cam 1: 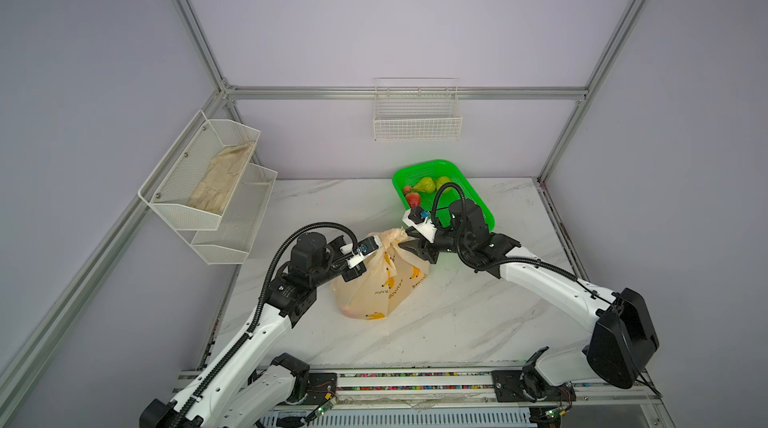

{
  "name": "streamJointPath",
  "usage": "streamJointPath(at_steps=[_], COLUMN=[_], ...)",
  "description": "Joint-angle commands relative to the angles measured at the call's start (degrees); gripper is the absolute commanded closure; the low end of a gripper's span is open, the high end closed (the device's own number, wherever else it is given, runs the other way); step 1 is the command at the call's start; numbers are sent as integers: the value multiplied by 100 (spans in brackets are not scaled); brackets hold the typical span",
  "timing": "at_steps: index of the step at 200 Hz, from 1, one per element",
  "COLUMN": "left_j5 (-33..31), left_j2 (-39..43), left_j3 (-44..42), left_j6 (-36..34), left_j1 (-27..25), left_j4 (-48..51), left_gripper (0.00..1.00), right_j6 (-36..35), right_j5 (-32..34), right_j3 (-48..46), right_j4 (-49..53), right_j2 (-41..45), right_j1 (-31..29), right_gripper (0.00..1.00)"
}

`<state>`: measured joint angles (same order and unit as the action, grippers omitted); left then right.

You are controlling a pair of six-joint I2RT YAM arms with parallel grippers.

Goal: Place the fake fruits into the plastic bag and tie a complex knot

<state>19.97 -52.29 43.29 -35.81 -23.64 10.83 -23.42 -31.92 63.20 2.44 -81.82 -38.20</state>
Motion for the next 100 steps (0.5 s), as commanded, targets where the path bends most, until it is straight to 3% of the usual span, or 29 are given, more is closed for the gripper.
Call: streamJointPath(at_steps=[1,27,75,100], left_j5=[96,92,89,23], left_j2=[26,26,52,65], left_j3=[283,277,281,299], left_j6=[-31,-31,-31,8], left_j1=[35,35,29,35], left_j4=[-178,-178,-174,-160], left_gripper=[100,100,100,100], right_j6=[39,48,128,256], right_j5=[-42,-64,22,405], right_j3=[-61,45,149,71], right_j4=[73,181,180,99], right_j2=[284,281,205,281], right_j1=[5,7,7,5], right_gripper=[59,68,100,100])
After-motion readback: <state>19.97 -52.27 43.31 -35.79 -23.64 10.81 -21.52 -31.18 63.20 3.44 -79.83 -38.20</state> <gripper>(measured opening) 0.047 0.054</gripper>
